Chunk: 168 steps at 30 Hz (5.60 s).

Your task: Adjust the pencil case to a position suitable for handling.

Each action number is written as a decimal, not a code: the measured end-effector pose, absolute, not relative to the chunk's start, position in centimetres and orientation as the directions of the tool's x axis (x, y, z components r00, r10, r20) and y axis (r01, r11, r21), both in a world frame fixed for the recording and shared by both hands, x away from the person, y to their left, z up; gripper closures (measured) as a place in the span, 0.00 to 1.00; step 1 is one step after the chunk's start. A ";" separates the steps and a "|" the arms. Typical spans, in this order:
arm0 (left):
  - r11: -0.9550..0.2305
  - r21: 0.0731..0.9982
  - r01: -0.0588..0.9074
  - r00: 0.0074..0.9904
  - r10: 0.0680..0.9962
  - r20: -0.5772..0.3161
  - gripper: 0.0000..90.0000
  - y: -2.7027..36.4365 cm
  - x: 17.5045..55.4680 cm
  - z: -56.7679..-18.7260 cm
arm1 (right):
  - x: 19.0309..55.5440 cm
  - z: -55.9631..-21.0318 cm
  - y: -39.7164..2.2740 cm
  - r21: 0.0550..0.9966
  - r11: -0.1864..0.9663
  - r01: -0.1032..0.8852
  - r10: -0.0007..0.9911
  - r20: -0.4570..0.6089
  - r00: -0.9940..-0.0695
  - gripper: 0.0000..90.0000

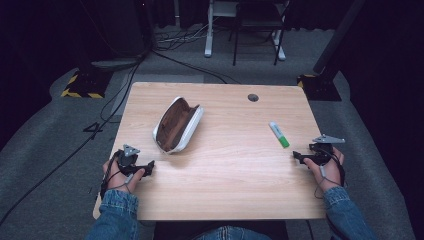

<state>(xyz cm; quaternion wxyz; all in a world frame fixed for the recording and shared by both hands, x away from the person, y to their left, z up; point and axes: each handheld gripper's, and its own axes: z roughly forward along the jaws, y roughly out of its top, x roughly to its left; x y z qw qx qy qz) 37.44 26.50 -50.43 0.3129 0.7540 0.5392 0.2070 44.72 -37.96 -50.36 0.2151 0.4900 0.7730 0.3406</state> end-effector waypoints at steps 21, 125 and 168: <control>-0.145 0.763 0.630 0.308 0.948 -0.075 0.27 26.6 36.9 -47.2 | 44.8 -50.4 -38.0 0.738 0.288 0.610 0.904 0.001 -0.427 0.17; 0.029 0.778 0.627 0.276 0.926 -0.257 0.93 22.4 46.0 -48.6 | 44.3 -50.4 -37.8 0.744 0.273 0.610 0.914 -0.002 -0.406 0.20; -0.104 0.795 0.598 0.518 0.807 -0.284 0.93 17.6 41.9 -44.4 | 44.3 -50.4 -37.7 0.743 0.270 0.612 0.915 0.000 -0.404 0.20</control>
